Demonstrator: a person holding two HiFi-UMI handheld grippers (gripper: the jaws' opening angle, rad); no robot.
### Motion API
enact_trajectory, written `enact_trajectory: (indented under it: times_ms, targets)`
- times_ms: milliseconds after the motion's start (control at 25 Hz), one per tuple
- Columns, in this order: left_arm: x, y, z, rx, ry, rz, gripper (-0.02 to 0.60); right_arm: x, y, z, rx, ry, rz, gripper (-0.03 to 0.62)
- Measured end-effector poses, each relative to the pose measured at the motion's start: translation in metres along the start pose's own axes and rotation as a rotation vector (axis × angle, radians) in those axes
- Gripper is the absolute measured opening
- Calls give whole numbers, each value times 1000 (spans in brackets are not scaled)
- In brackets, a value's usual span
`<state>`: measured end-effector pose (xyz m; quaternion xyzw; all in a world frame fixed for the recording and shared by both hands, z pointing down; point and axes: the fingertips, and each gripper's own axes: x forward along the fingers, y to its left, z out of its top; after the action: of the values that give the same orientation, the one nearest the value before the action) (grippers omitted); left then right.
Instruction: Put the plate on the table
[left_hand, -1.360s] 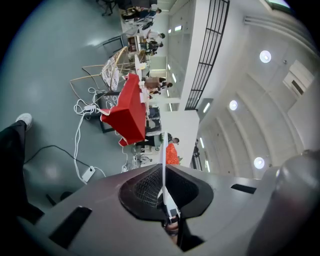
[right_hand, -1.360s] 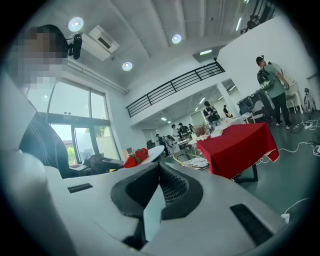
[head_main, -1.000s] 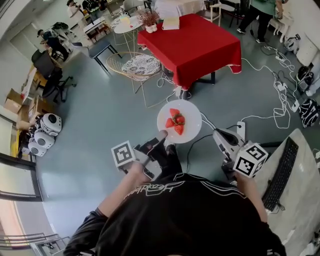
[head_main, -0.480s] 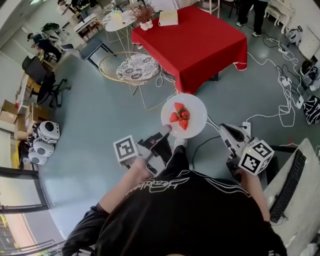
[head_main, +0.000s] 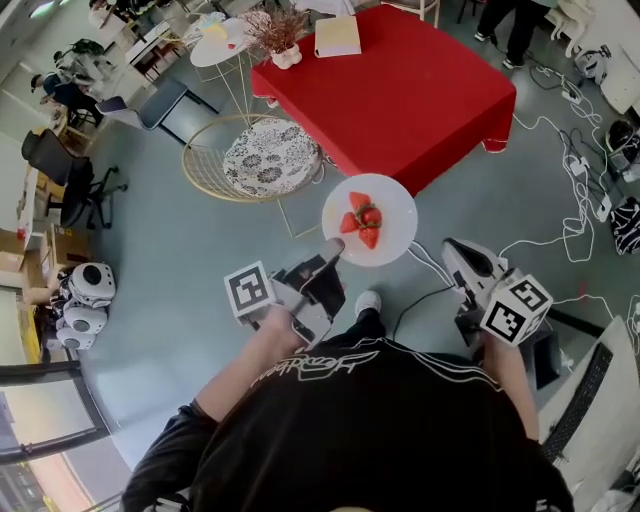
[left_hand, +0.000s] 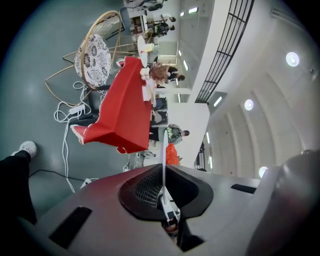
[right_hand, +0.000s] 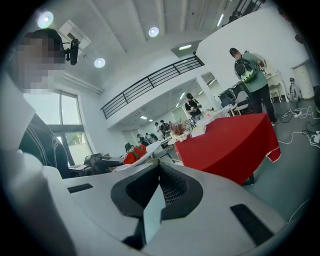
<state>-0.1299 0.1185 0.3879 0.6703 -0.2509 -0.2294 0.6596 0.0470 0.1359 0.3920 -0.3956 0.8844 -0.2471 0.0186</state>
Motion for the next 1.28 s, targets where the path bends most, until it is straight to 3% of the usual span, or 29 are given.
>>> enact_trajectory:
  times_ms: [280,440,840,1280]
  targets:
    - [48,-5,94,-1,4,-19,18,78,-42,48,-17,9,-39,8]
    - [65,-7,128,8,12,-37,18,107,-52,66,-18,-8,-48,8]
    - [102,-20,159,41,15,-62,18,139,-73,92,-32,-22,-24,8]
    - [162,-14,189,12,-7,-39,18,175,-126,129,-18,2,6,8]
